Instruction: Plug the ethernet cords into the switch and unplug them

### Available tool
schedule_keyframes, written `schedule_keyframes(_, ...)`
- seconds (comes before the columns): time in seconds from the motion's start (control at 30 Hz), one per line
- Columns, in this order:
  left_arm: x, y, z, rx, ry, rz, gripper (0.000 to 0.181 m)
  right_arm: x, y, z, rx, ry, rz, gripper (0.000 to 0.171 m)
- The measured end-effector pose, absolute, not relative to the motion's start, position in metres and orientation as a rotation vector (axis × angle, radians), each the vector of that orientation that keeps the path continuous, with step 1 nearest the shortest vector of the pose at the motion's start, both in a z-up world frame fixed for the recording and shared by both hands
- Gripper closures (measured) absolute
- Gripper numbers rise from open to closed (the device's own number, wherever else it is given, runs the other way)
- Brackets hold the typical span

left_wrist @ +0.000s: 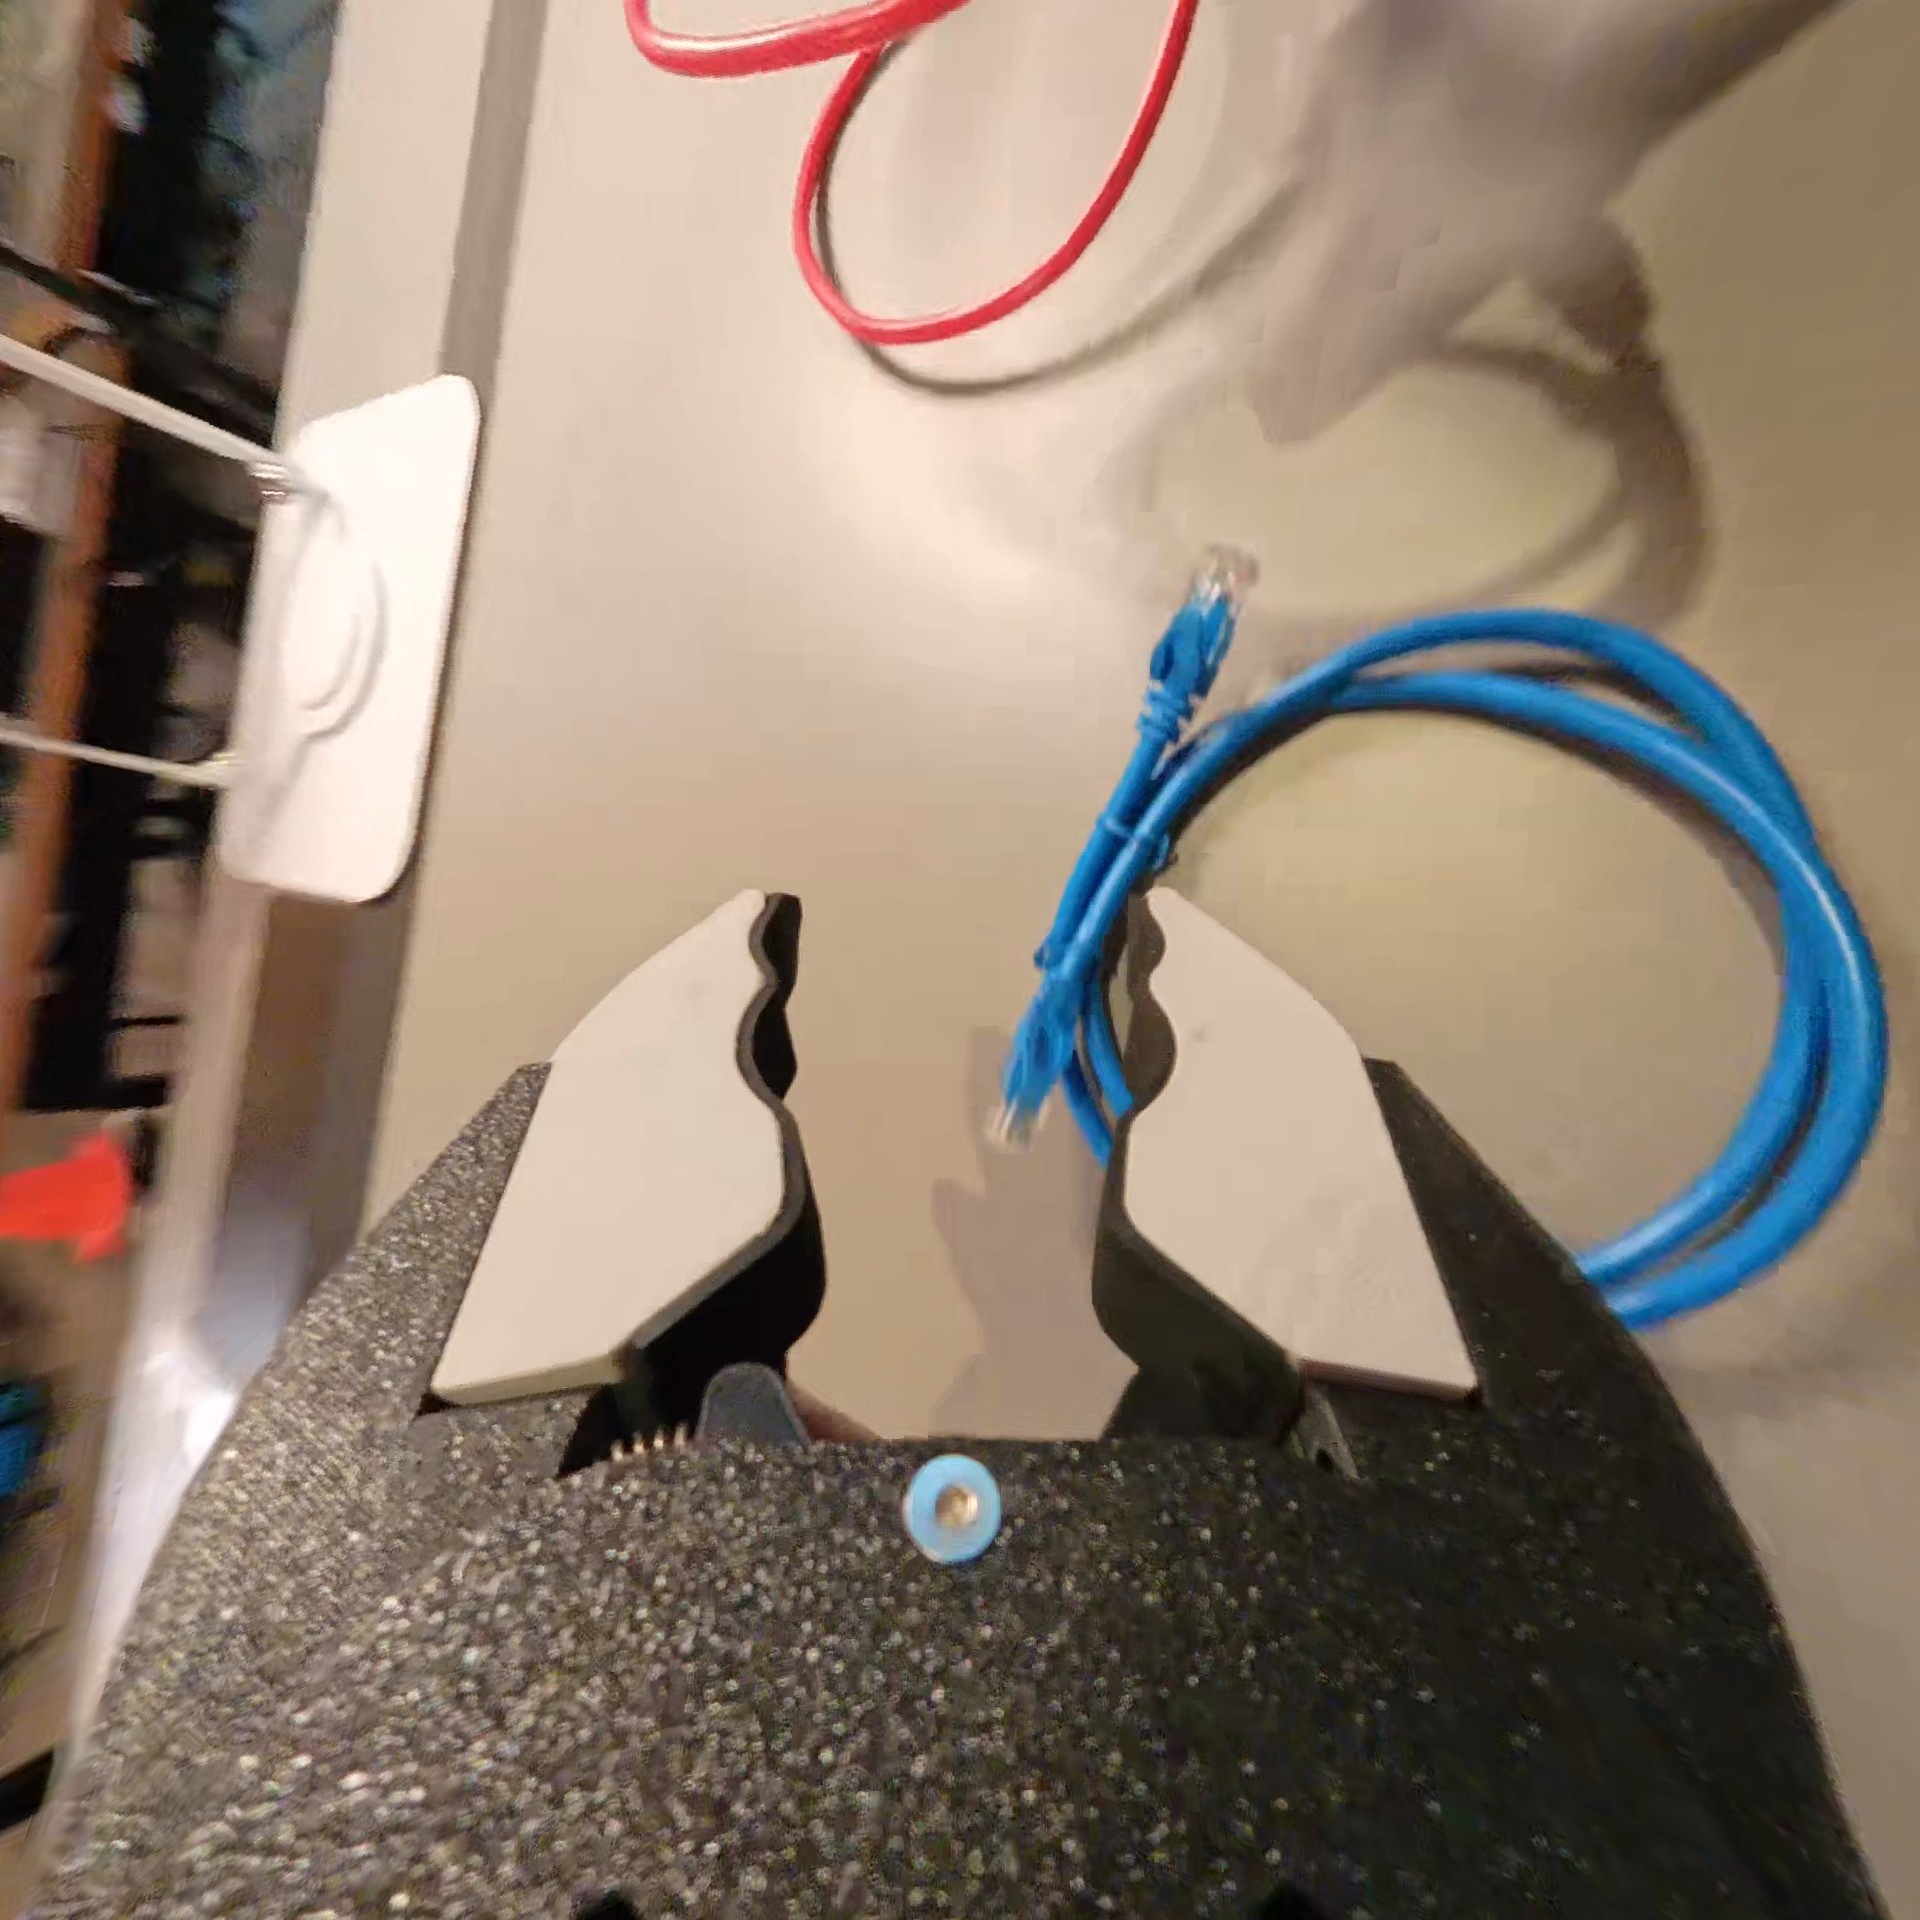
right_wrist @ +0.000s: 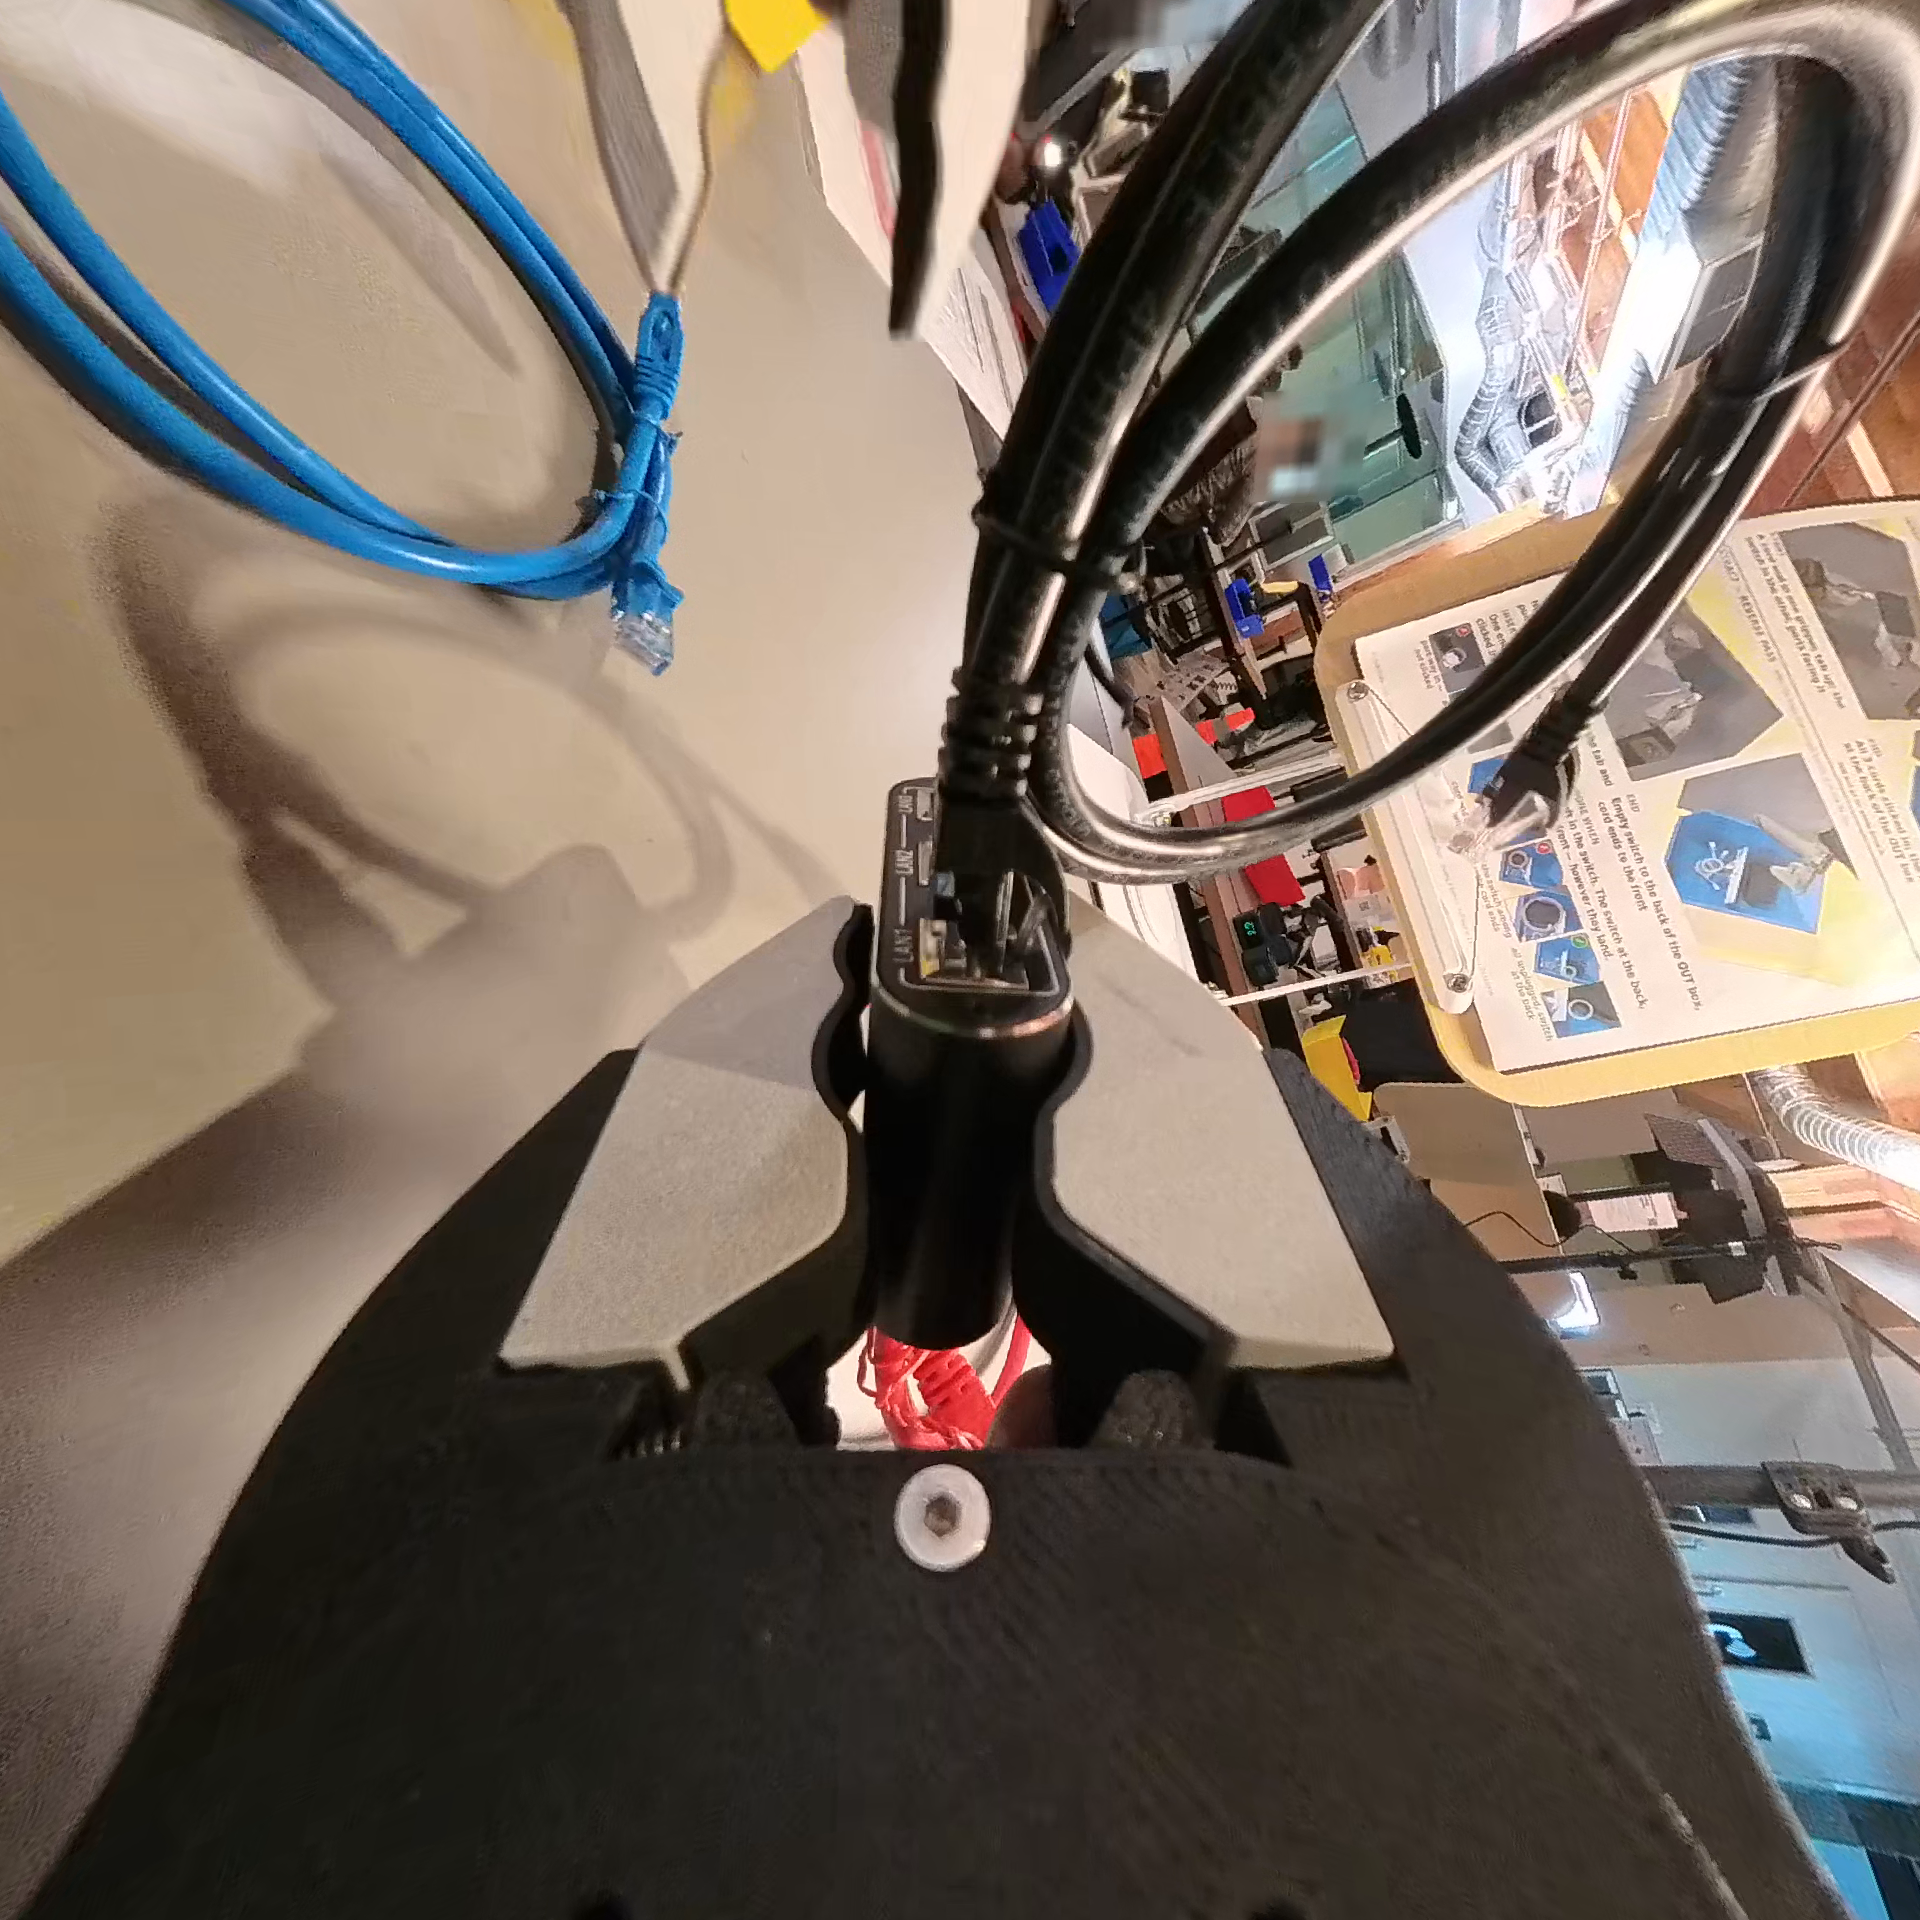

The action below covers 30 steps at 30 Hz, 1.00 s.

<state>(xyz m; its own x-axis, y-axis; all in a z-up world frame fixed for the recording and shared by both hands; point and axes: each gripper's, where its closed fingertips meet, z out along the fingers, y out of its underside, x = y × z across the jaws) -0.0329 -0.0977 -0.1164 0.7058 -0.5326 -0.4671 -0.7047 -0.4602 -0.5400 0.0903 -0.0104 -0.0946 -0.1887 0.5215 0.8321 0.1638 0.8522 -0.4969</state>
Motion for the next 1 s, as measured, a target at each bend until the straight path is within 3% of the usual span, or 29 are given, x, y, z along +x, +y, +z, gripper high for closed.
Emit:
schedule_keyframes(0.17, -0.006, -0.077, -0.135, -2.224, 0.985, -0.149, 0.116, 0.092, -0.011, -0.094, -0.526, -1.765, 0.375, 0.142)
schedule_keyframes(0.33, 0.008, -0.077, -0.164, -2.32, 1.102, -0.254, 0.116, 0.092, -0.01, -0.095, -0.53, -1.767, 0.384, 0.142)
schedule_keyframes(0.73, 0.019, -0.083, -0.175, -2.387, 0.908, -0.413, 0.145, 0.091, -0.012, -0.092, -0.524, -1.759, 0.38, 0.142)
schedule_keyframes(1.0, 0.012, -0.079, -0.162, -2.359, 0.854, -0.307, 0.126, 0.091, -0.011, -0.094, -0.524, -1.77, 0.381, 0.142)
